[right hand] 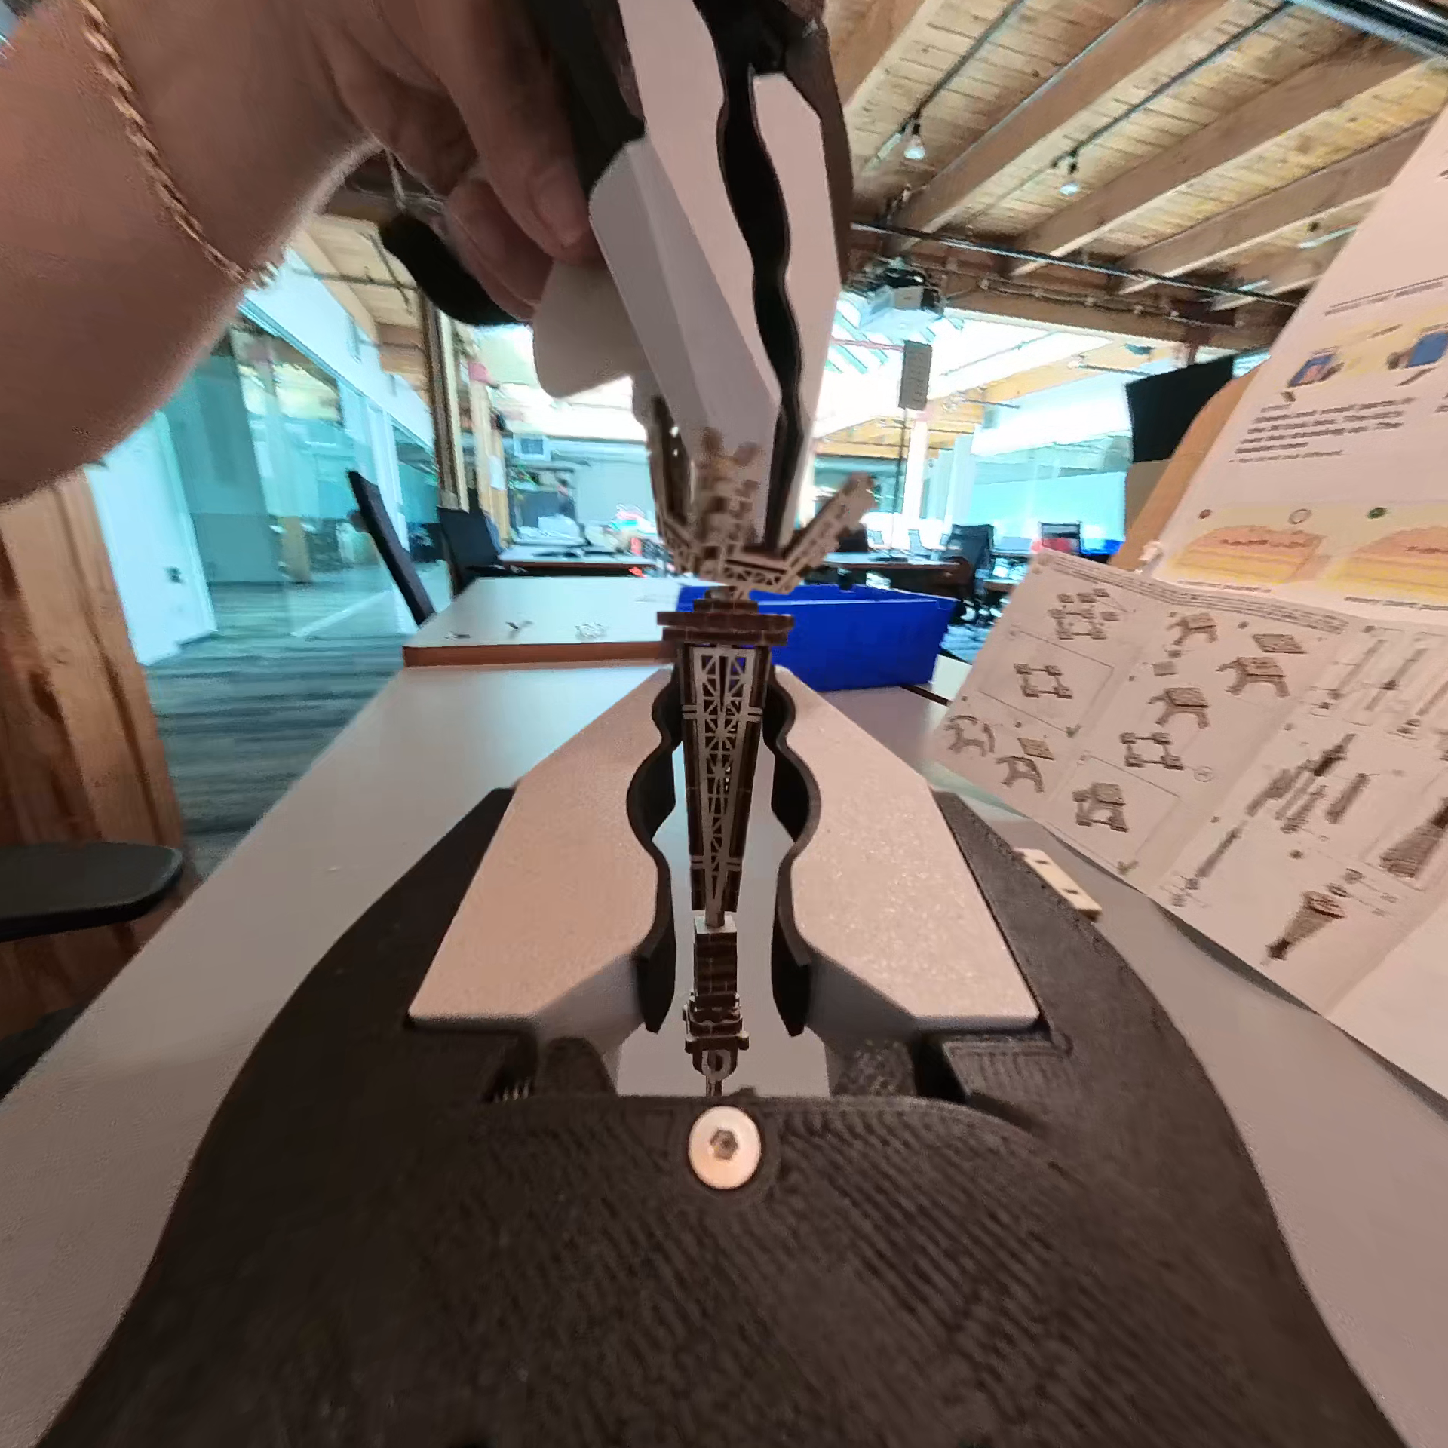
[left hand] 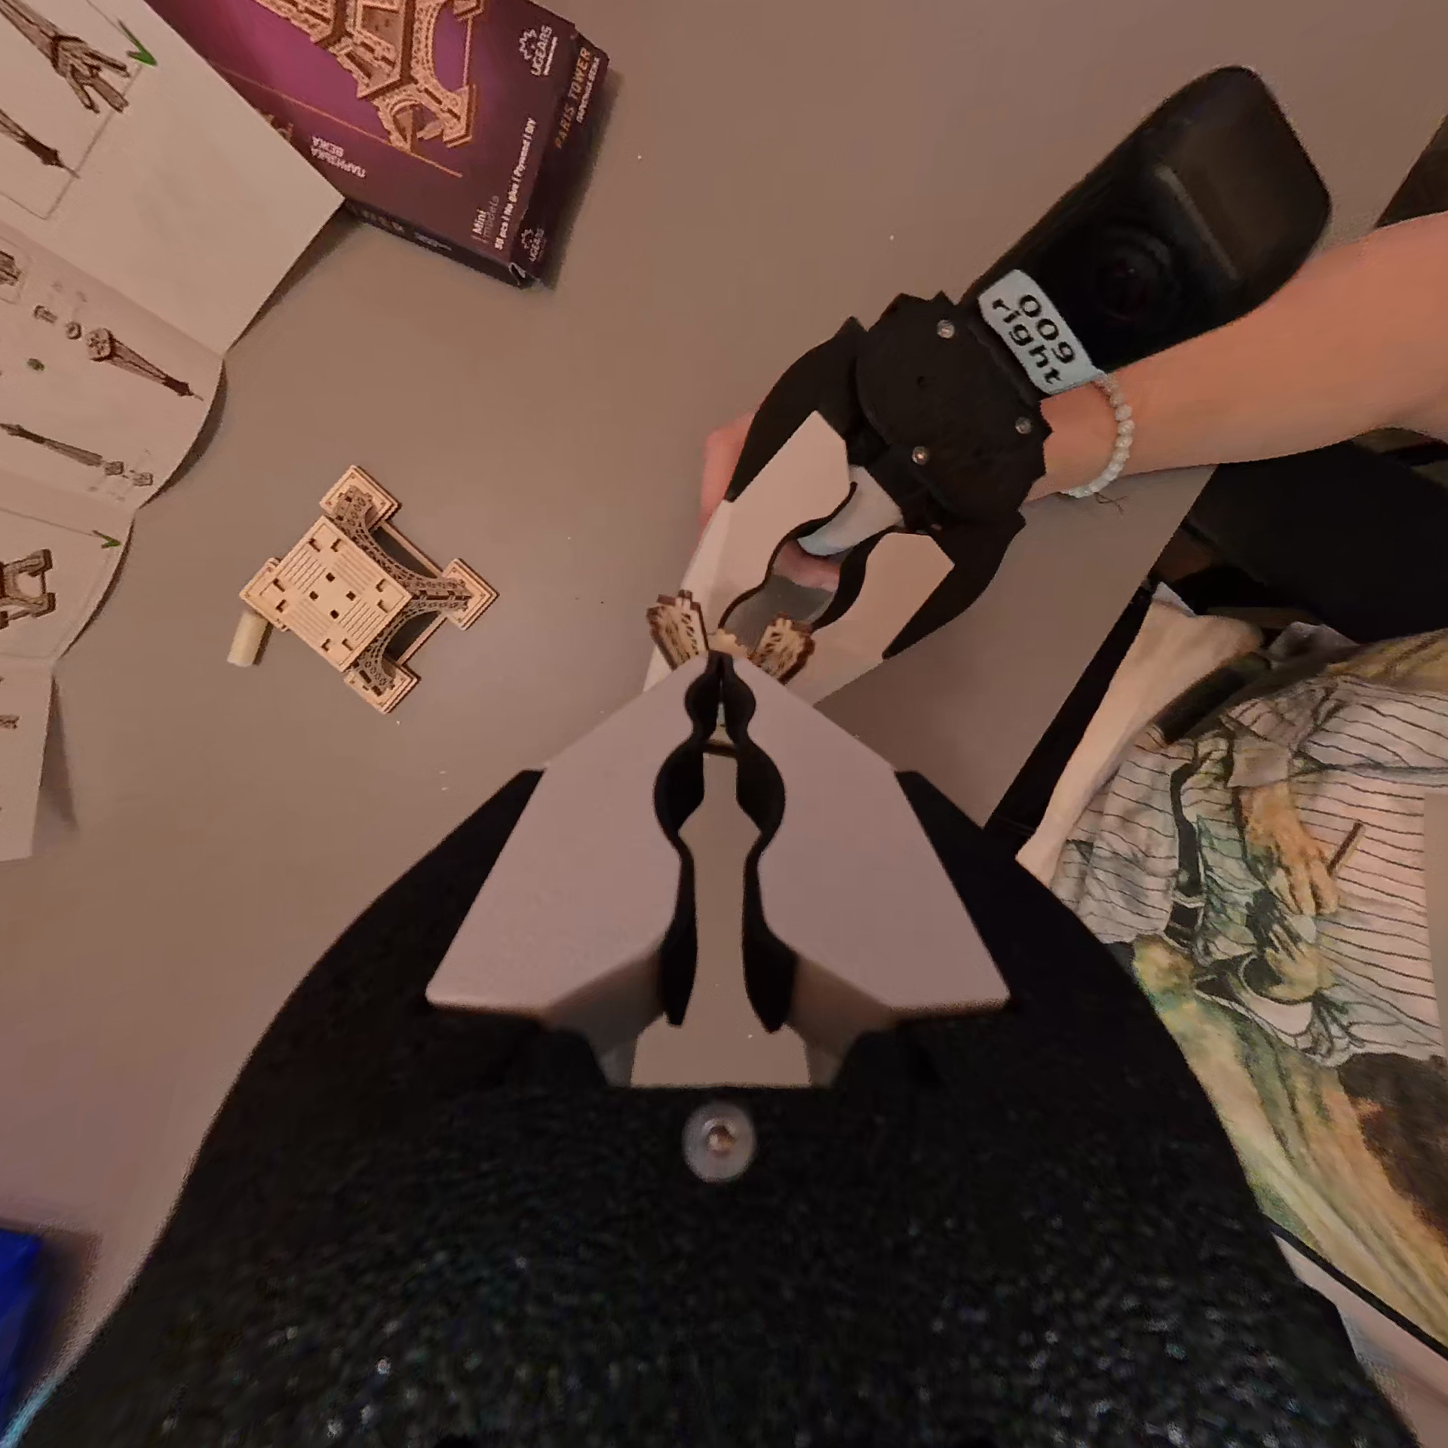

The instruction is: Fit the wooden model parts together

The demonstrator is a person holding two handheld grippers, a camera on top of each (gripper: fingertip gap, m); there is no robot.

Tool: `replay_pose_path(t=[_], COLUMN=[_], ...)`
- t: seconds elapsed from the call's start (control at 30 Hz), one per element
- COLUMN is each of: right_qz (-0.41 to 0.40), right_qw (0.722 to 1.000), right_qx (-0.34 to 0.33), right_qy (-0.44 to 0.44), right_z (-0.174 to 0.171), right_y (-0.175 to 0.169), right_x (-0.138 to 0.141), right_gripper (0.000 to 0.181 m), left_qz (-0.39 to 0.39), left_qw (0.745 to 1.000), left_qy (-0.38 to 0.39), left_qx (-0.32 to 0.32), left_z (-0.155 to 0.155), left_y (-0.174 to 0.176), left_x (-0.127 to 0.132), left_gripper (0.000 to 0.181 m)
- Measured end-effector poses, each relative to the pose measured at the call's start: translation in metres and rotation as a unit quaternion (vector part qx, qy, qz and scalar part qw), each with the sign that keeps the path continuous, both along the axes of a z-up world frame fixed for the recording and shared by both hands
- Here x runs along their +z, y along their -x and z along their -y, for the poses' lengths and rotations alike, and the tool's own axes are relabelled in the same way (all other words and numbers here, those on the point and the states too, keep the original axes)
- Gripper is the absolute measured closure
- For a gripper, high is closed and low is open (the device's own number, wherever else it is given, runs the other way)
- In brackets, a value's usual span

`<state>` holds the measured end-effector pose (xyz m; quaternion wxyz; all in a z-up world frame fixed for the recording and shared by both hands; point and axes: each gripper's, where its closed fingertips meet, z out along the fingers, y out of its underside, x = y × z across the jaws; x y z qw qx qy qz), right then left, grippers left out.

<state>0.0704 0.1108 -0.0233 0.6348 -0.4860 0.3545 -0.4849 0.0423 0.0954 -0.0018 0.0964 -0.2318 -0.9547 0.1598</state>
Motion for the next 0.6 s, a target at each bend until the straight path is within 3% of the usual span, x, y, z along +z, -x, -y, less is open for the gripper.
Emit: replay_pose_path(t=[0.4,0.6], right_qz=[0.037,0.027], right_qw=[0.984,0.985], right_qx=[0.138,0.142], right_qy=[-0.109,-0.095], right_z=[-0.015,-0.018], right_y=[0.015,0.014], right_x=[0.017,0.015], right_gripper=[0.164,0.164], left_qz=[-0.042,-0.07], left_qw=[0.998,0.995], left_qy=[0.025,0.028], left_qx=[-0.045,-0.065], left_z=[-0.004,-0.008], left_y=[0.015,0.021], left_x=[0.012,0.008], left_gripper=[0.181,0.181])
